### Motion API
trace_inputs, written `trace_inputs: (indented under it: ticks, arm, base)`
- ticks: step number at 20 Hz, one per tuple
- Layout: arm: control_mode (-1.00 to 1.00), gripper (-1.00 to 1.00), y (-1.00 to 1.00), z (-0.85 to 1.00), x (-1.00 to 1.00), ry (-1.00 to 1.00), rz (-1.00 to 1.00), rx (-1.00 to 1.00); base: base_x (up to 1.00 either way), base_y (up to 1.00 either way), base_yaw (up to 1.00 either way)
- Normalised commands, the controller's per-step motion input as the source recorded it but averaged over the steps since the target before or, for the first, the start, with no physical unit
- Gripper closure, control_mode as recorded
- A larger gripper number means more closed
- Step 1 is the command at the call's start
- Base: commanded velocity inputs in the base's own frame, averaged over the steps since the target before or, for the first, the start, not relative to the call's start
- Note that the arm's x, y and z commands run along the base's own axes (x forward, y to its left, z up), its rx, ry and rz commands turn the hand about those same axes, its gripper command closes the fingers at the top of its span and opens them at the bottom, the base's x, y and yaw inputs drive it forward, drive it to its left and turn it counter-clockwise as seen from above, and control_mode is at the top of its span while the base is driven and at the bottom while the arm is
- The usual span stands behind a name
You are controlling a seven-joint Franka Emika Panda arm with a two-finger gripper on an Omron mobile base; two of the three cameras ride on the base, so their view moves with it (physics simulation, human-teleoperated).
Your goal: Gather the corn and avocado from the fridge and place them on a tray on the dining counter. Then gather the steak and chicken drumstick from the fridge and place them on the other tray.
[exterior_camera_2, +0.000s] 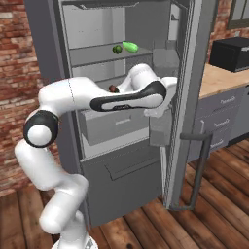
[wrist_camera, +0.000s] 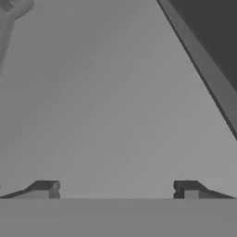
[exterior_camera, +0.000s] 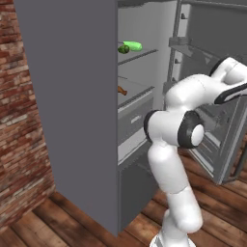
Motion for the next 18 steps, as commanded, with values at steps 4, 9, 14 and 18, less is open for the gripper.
trace_inputs:
  ticks: [4, 9, 14, 18]
  arm:
    - [-1.0, -1.0, -0.8, -0.1, 0.73, 0.0, 0.0, 0.03]
    - [-1.0, -1.0, -0.71, 0.0, 0.79, 0.0, 0.0, 0.07]
    - [-1.0, -1.0, -0.15, 0.09, -0.04, 0.0, 0.0, 0.07]
    - [-1.0, -1.0, 0.04, 0.49, -0.41, 0.0, 0.0, 0.05]
  base:
    - [0.0, 0.0, 0.0]
    - [0.0, 0.0, 0.0]
    - [0.0, 0.0, 0.0]
    - [0.0, 0.0, 0.0]
